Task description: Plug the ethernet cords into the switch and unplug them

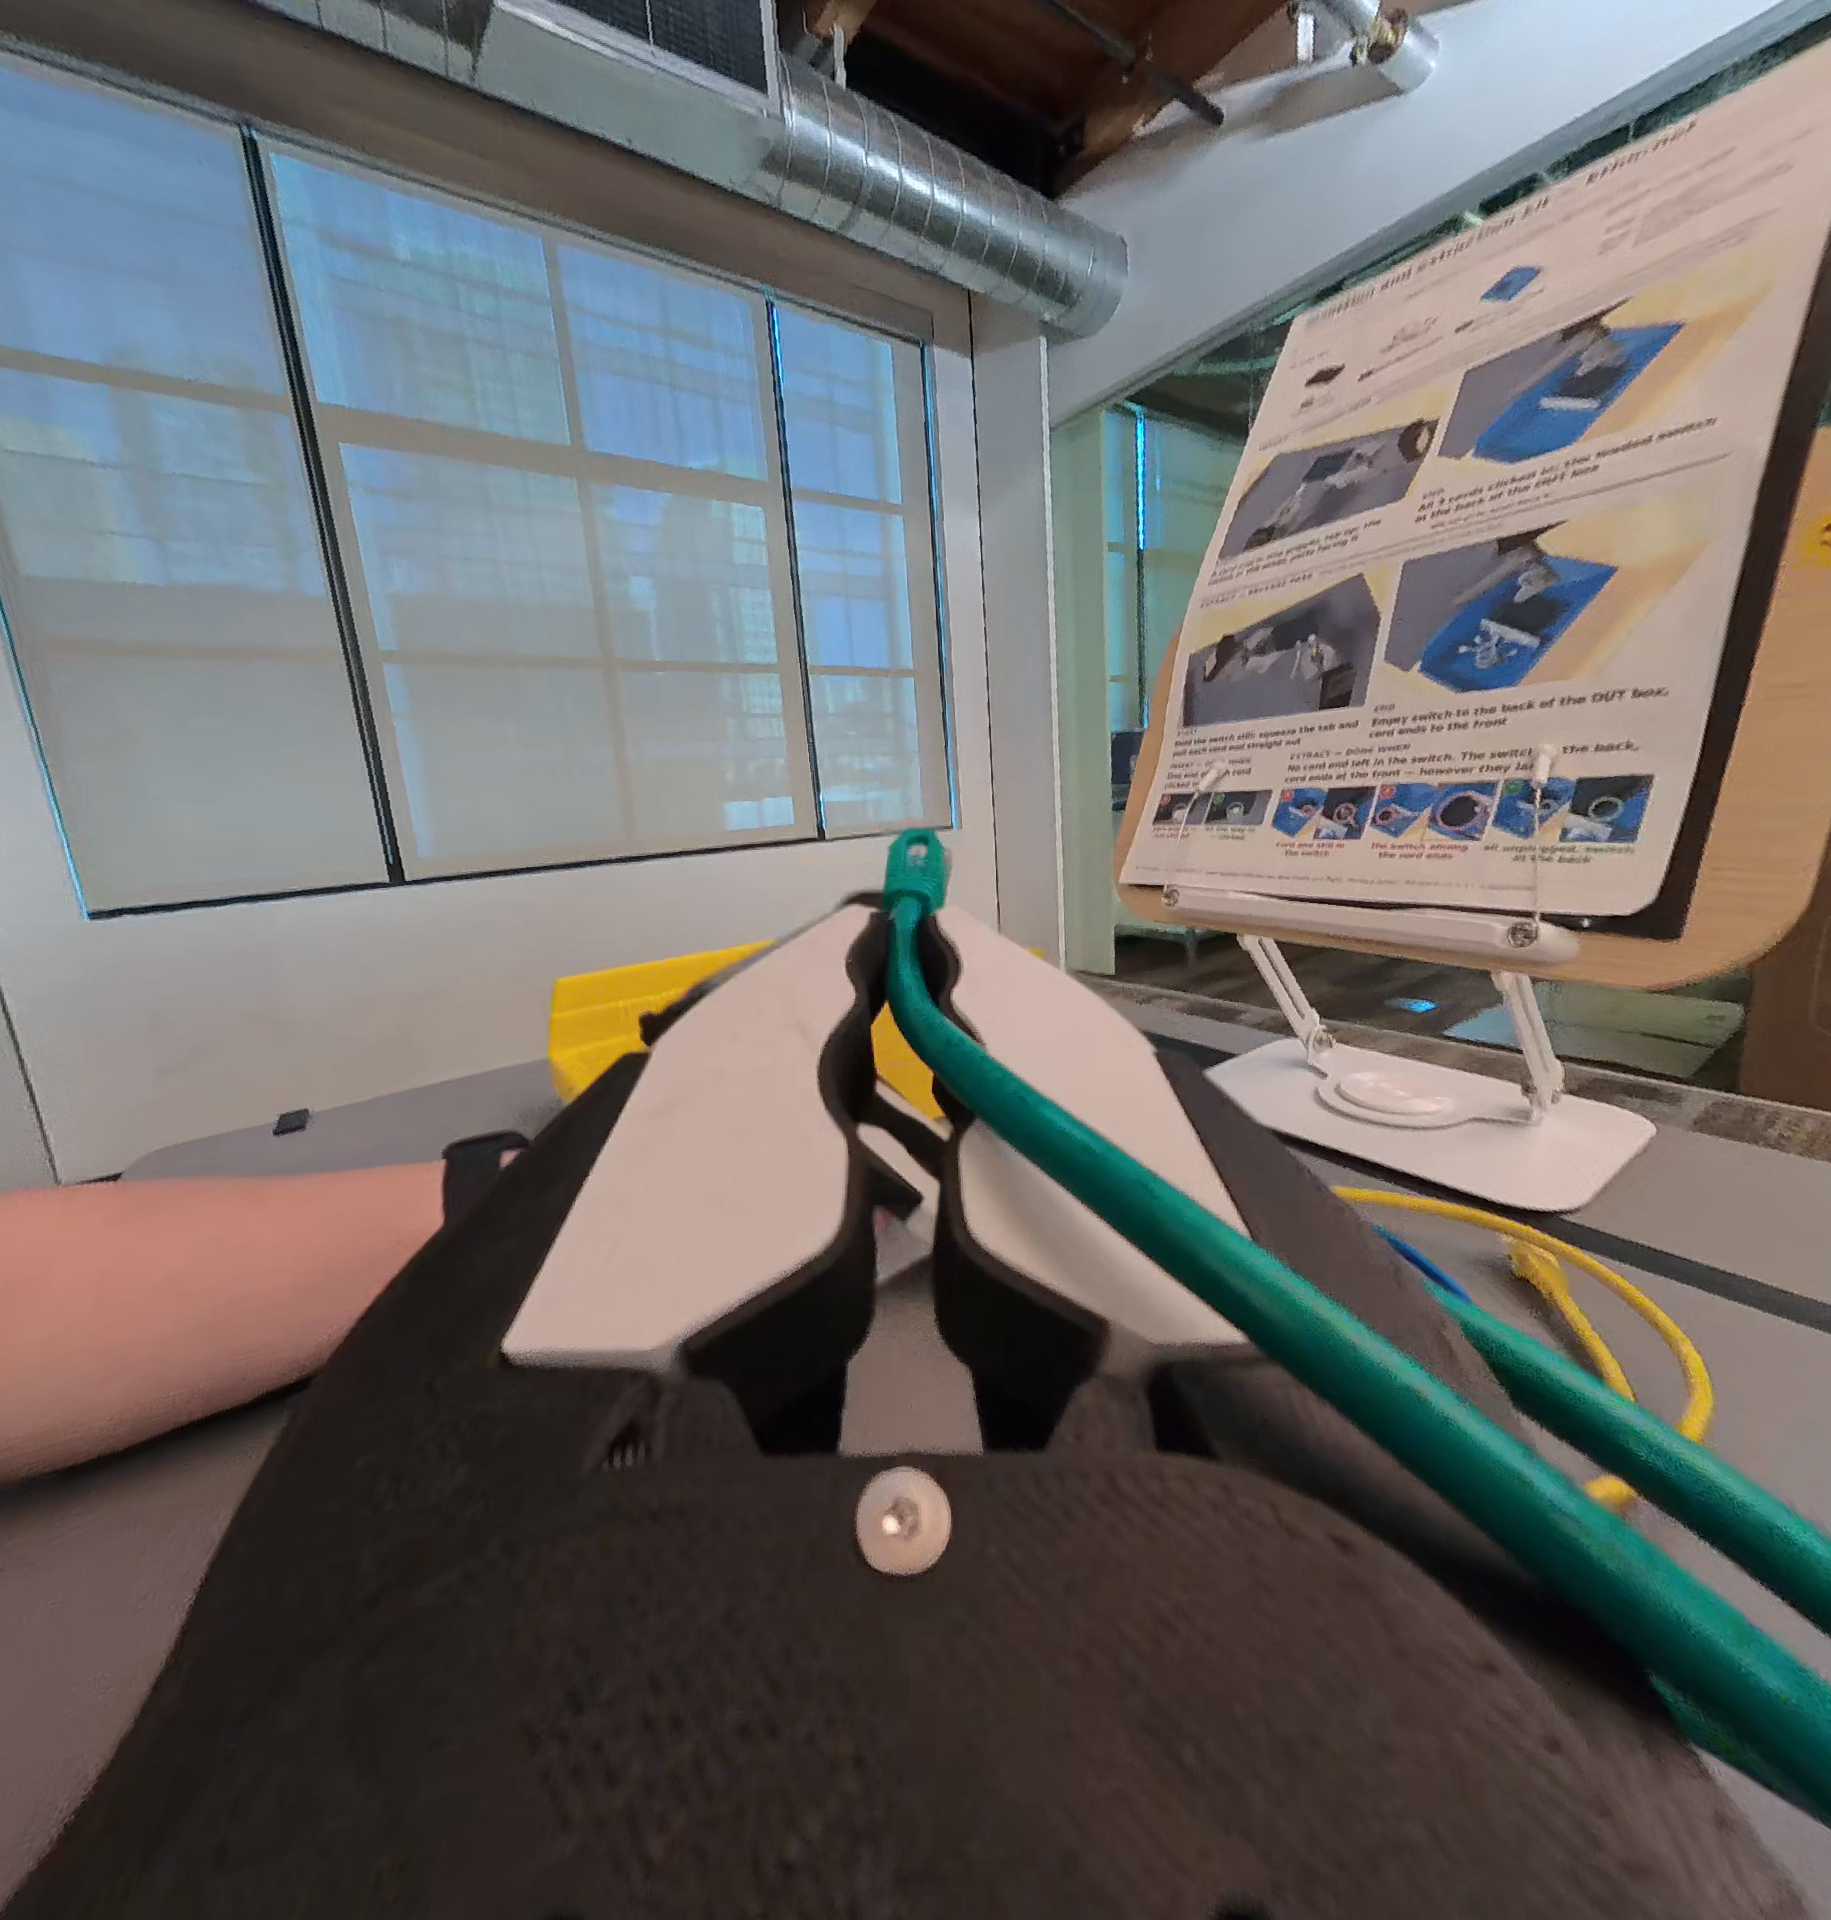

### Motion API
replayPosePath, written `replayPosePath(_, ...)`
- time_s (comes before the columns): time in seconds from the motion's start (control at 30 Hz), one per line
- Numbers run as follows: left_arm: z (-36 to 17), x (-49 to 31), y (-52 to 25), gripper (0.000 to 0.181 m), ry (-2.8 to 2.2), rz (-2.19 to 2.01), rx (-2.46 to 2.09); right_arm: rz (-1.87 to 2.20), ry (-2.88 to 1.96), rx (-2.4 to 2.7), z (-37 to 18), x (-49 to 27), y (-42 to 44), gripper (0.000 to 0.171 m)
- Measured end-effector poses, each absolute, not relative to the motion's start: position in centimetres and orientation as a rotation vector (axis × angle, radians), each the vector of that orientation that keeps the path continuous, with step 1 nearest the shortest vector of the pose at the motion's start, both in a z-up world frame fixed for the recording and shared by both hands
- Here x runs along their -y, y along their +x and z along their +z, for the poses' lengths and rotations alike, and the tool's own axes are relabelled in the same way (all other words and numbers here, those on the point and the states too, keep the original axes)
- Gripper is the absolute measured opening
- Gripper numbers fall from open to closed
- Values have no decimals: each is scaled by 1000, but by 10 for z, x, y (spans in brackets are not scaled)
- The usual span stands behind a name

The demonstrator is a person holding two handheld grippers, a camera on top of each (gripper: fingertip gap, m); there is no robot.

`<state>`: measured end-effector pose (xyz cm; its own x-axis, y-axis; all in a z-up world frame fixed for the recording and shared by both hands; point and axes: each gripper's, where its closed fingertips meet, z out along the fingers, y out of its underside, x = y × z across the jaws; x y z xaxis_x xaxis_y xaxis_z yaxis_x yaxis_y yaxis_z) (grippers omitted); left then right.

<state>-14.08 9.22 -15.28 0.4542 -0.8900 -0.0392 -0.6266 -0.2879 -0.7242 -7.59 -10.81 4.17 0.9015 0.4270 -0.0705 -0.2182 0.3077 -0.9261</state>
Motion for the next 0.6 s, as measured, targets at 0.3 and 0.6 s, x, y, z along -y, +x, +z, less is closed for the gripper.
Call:
replayPosePath(0.3, -70, -73, -126, 59, -1877, -925, -1150, 151, -1274, 398, 19, 94, -125, 6)
replayPosePath(0.6, 11, -69, -116, 60, -1675, -1061, -1278, -154, -1209, 503, 41, 66, -115, 6)
